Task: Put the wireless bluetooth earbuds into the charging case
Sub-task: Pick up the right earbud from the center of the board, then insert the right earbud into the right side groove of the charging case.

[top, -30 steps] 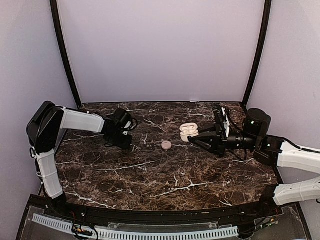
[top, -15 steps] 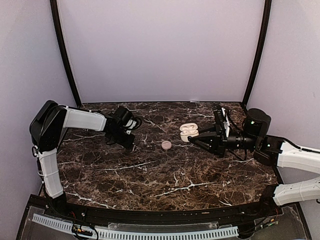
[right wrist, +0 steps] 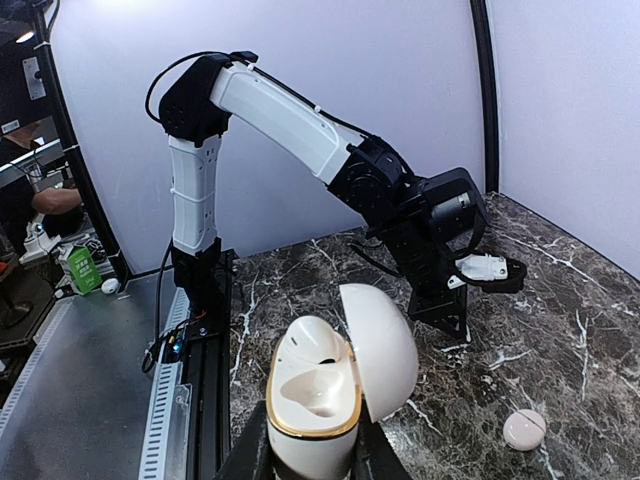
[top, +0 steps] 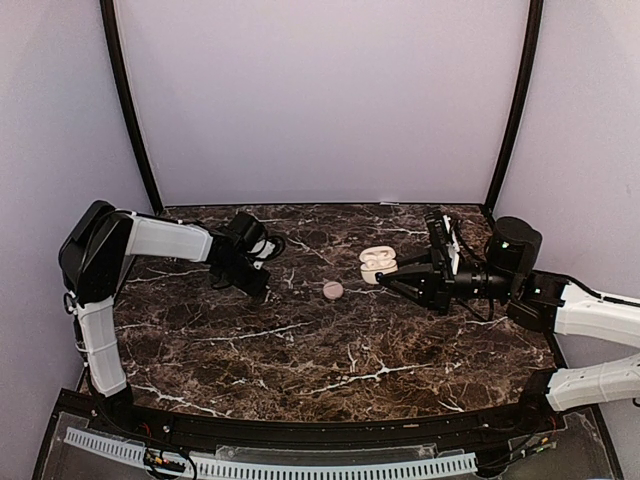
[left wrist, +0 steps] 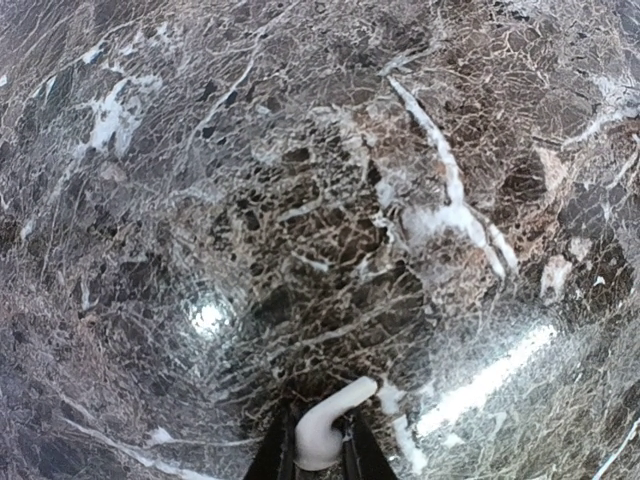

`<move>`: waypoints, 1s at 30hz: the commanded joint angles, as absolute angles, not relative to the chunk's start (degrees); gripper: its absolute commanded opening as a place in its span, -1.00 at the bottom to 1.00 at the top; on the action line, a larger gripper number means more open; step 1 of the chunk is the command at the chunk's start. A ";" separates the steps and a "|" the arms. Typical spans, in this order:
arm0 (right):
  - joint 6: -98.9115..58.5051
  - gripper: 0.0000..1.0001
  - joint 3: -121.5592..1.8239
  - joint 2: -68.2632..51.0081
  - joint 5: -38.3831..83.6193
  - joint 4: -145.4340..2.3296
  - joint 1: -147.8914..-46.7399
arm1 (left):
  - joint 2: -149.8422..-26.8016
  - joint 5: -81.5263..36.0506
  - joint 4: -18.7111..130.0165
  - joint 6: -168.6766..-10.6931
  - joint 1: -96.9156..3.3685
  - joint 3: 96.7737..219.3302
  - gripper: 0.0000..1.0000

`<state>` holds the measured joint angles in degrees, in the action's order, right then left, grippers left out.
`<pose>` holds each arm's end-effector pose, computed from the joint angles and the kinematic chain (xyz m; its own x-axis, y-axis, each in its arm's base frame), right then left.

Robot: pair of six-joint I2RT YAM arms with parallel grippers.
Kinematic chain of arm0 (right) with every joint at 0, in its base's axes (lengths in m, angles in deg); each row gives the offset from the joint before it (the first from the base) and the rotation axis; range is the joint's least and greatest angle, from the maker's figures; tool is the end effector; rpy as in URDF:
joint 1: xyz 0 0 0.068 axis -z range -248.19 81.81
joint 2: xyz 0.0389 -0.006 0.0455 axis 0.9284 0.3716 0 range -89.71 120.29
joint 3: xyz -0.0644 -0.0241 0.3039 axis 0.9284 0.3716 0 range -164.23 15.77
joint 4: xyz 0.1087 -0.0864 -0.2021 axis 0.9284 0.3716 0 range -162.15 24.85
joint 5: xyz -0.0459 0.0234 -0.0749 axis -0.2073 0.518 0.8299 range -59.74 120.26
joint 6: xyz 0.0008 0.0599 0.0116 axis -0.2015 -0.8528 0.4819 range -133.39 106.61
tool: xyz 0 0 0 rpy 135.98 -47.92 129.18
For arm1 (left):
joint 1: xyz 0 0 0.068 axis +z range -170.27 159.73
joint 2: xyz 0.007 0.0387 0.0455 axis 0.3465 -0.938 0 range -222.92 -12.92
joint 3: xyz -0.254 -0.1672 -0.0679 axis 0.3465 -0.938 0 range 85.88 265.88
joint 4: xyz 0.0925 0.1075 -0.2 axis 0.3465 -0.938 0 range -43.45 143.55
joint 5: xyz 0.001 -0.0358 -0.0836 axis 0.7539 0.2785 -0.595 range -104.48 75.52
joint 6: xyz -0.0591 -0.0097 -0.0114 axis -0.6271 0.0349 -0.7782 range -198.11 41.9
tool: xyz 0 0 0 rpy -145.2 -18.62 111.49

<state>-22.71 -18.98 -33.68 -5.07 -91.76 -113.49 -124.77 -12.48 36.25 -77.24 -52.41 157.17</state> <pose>0.1185 0.1574 0.3356 -0.1799 0.0060 -0.9837 -0.9702 0.1641 0.1785 0.3468 -0.2161 0.1919 -0.7092 0.4633 -0.5314 0.5266 0.8493 0.0375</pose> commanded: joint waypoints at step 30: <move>-14.27 -1.00 -17.23 -23.95 -5.10 -103.73 -113.53 | -88.38 -5.32 20.32 -63.10 -78.93 164.26 -0.84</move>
<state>-15.45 -17.47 -24.91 -2.14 -100.07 -113.51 -90.50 -7.91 23.81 -67.65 -74.71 160.84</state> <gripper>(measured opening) 0.201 0.136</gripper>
